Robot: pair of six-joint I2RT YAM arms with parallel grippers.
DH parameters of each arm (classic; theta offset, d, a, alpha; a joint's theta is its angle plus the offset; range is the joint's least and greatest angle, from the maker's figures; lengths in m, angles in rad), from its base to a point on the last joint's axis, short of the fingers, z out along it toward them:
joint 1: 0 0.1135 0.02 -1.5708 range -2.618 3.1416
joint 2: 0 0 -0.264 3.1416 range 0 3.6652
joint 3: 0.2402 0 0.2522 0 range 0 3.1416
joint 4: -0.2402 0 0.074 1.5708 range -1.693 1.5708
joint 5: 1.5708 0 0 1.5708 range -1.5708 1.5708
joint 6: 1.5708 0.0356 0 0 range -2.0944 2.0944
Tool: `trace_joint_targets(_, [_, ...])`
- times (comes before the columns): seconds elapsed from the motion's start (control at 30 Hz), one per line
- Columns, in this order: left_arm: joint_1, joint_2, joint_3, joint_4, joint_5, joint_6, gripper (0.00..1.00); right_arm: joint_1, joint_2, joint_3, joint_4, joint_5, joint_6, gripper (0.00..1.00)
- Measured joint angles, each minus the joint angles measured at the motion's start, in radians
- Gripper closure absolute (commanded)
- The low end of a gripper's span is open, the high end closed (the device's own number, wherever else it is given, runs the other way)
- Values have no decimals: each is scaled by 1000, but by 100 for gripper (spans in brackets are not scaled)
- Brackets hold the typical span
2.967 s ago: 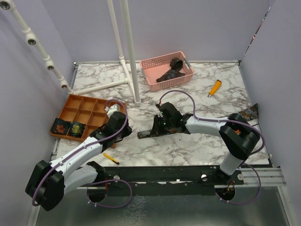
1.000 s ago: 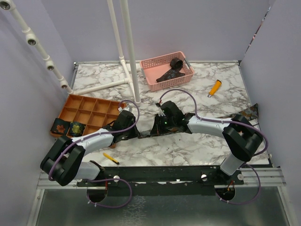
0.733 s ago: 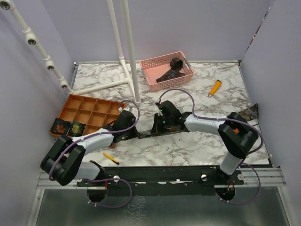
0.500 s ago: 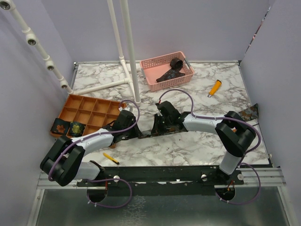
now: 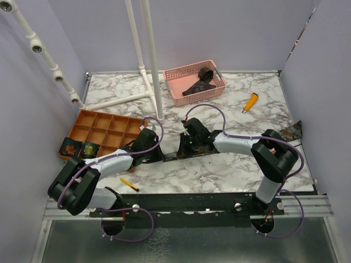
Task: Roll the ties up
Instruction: Roll the tie at the center of the board.
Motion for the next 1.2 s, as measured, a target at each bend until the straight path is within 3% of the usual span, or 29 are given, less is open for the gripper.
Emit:
trace_joint_targets(0.13, [0, 7, 0, 6, 14, 0, 100, 0, 0, 0, 0, 0, 0, 99])
trace_joint_targets(0.83, [0, -23, -5, -55, 14, -24, 100, 0, 34, 26, -37, 85, -10, 100])
trace_joint_targets(1.2, [-2, -114, -3, -140, -12, -26, 100, 0, 35, 14, -6, 84, -3, 100])
